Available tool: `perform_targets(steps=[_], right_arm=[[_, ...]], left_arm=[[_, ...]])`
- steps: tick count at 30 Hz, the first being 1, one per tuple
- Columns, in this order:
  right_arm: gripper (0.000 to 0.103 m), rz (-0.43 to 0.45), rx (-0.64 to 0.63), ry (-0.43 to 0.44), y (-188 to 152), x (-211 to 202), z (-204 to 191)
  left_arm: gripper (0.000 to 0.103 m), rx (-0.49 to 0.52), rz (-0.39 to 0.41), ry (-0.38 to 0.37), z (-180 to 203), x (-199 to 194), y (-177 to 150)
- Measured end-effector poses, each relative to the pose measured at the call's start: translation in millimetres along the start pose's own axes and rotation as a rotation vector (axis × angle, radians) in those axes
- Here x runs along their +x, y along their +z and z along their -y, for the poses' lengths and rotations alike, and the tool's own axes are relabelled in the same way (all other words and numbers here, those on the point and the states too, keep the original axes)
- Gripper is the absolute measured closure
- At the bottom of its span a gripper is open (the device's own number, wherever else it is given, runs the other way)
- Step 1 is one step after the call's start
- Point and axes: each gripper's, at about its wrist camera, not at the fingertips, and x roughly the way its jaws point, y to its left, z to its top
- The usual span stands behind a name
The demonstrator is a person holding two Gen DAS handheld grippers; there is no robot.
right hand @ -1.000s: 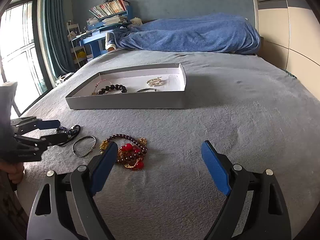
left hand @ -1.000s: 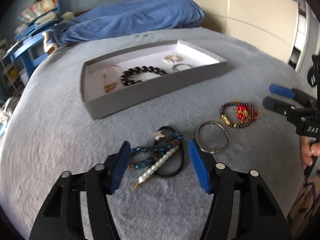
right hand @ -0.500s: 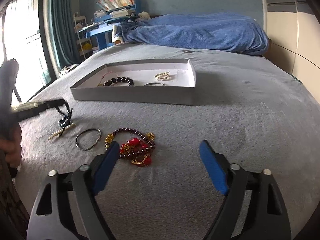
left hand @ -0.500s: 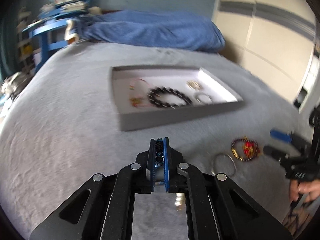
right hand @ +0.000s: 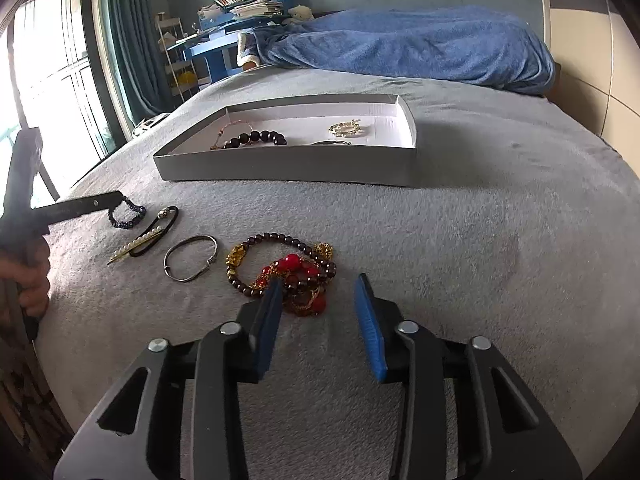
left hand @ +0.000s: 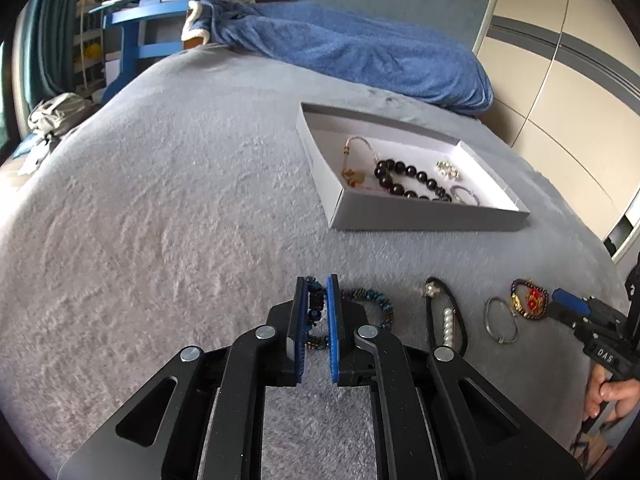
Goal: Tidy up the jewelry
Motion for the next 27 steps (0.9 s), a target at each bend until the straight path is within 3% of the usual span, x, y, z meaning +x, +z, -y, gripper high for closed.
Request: perform_targets(steps=[1, 5, 6, 14, 20, 27], right_arm=[[0.082, -0.004, 0.006, 0.014, -1, 1, 0], [0.091, -0.008, 0.016, 0.042, -3, 0, 1], [0.098, -0.005, 0.021, 0.046, -4, -1, 1], [0.102, 0.072, 0.078, 0.054, 0, -24, 7], [0.102, 0.146, 0.036, -0.032, 11, -46, 3], [0.102, 0.069, -0.127, -0.044, 8, -31, -19]], left_arm=[[0.085, -0.006, -0.004, 0.002, -1, 1, -1], [0.068, -0.026, -0.023, 0.007, -4, 4, -4], [0.062, -0.027, -0.028, 0.01, -5, 4, -4], [0.056, -0.004, -0.058, 0.017, -1, 11, -5], [0.057, 0.021, -0.076, 0.034, 4, 14, -5], [0.056, 0.03, -0.076, 0.041, 6, 14, -6]])
